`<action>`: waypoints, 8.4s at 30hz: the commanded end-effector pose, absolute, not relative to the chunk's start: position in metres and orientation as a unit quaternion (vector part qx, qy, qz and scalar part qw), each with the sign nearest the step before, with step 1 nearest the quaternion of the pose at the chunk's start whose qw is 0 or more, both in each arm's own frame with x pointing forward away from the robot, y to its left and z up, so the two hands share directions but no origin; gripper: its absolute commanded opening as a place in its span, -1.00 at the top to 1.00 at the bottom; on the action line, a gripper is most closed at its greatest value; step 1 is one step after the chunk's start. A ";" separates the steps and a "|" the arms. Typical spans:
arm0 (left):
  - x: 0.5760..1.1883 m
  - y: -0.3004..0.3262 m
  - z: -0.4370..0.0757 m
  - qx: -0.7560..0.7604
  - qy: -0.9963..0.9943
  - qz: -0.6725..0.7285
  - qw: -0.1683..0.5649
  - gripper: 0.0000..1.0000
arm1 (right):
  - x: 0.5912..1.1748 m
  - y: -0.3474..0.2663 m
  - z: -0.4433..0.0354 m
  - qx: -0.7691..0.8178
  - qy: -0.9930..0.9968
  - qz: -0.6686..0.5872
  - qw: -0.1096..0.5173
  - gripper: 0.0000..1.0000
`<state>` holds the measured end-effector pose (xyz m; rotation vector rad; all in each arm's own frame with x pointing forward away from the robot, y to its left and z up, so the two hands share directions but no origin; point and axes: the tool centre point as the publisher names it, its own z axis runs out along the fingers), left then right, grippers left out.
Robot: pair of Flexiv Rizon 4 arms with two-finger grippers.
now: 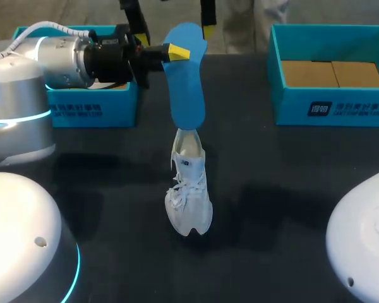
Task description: Take the shoe out of the shoebox, open the shoe tongue, remove and reinsert the insole, then place the shoe into the shoebox
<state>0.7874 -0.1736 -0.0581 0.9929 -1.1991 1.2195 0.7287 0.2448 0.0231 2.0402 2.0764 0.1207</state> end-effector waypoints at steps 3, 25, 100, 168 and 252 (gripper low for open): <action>0.787 -0.174 -0.058 0.420 -0.507 0.515 0.549 1.00 | 0.729 0.243 0.023 0.696 0.708 0.042 0.113 -1.00; 0.787 -0.174 -0.058 0.420 -0.507 0.515 0.549 1.00 | 0.729 0.243 0.023 0.696 0.708 0.042 0.113 -1.00; 0.787 -0.174 -0.058 0.420 -0.507 0.515 0.549 1.00 | 0.736 0.175 0.013 0.545 0.572 0.503 -0.351 -1.00; 0.791 -0.171 -0.064 0.357 -0.584 0.534 0.497 1.00 | 0.731 0.159 -0.045 0.569 0.545 0.483 -0.383 -1.00; 0.813 -0.154 -0.087 -0.492 -0.517 0.574 -0.402 1.00 | 0.731 0.159 -0.045 0.569 0.545 0.483 -0.383 -1.00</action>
